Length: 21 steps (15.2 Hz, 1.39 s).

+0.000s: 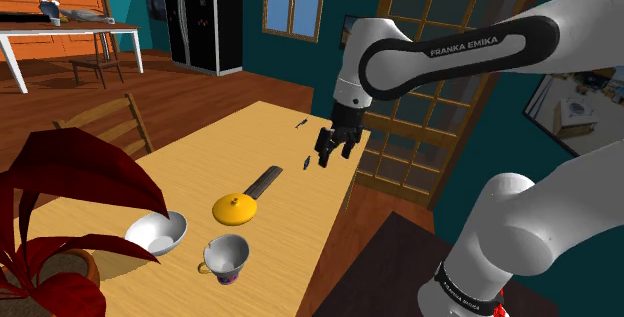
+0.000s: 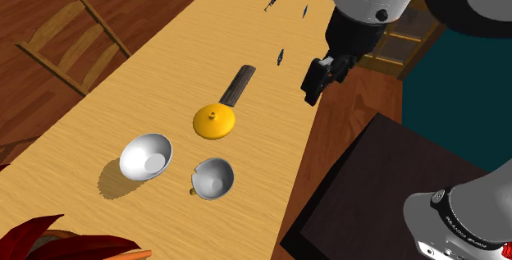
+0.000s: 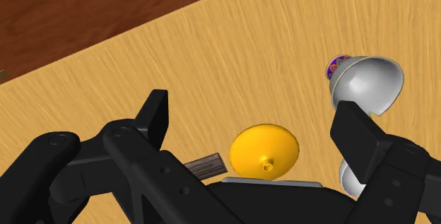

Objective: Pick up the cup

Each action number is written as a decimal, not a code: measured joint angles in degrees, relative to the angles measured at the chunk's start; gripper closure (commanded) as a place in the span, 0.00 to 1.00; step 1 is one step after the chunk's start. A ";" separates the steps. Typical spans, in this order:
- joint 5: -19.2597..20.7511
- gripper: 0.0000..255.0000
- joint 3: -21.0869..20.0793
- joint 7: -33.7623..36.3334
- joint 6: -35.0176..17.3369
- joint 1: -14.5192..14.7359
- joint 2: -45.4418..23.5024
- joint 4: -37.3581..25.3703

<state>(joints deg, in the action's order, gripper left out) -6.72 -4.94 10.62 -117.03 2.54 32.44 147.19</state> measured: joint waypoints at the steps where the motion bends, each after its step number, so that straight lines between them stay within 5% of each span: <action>1: -0.75 0.00 -0.23 0.13 -2.20 0.36 -1.44 0.59; 12: -10.75 0.00 -3.05 -0.58 -25.64 5.50 -22.74 0.49; 21: -21.51 0.00 -6.32 -5.88 -40.01 8.53 -43.30 -8.03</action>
<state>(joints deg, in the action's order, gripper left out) -28.23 -11.26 4.74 -157.04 11.07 -10.86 139.16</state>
